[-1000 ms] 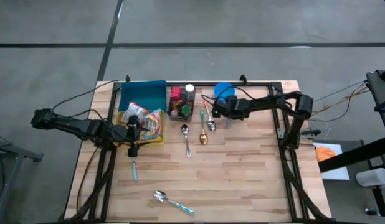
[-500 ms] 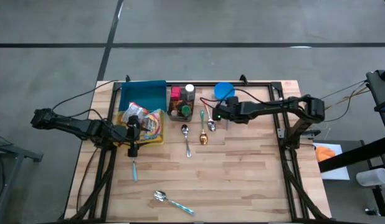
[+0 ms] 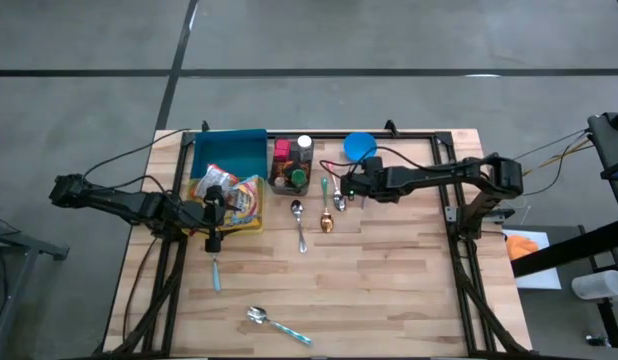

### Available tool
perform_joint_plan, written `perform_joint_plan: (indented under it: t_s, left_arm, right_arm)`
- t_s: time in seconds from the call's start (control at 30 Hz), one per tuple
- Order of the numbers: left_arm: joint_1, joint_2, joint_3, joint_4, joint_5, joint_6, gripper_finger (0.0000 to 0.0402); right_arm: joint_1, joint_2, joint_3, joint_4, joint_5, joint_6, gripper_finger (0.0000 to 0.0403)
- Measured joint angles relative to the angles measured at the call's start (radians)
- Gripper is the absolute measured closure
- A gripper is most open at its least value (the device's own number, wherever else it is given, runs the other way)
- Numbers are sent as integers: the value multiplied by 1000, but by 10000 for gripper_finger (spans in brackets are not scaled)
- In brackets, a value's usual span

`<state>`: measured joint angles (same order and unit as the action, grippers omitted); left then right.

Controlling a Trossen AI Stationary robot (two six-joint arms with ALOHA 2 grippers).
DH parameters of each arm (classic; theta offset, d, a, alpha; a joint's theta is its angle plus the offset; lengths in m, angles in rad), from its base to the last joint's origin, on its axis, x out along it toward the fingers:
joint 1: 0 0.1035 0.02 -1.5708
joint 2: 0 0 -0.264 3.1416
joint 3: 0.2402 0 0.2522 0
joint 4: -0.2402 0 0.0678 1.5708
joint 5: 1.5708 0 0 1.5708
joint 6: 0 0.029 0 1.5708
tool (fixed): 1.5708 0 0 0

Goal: Pick & Place Food Item
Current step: Put the purple spoon into the blue bin

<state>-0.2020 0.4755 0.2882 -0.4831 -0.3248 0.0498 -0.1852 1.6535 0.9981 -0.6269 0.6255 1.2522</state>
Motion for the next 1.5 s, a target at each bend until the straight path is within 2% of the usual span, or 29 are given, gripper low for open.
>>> perform_joint_plan:
  t_s: [0.23,0.47,0.63,0.9,1.13,1.5]
  left_arm:
    - [0,0,0,0,0,1,130]
    - [0,0,0,0,0,3,130]
    - [0,0,0,0,0,3,130]
    - [0,0,0,0,0,3,130]
    - [0,0,0,0,0,2,130]
    - [0,0,0,0,0,0,130]
  right_arm:
    - [15,0,0,9,15,-5,394]
    - [73,-32,0,50,99,-53,394]
    - [119,-79,0,151,188,-201,394]
    - [122,-94,0,420,192,-486,394]
    - [114,-85,0,714,103,-807,394]
    - [53,19,0,1098,-66,-1100,394]
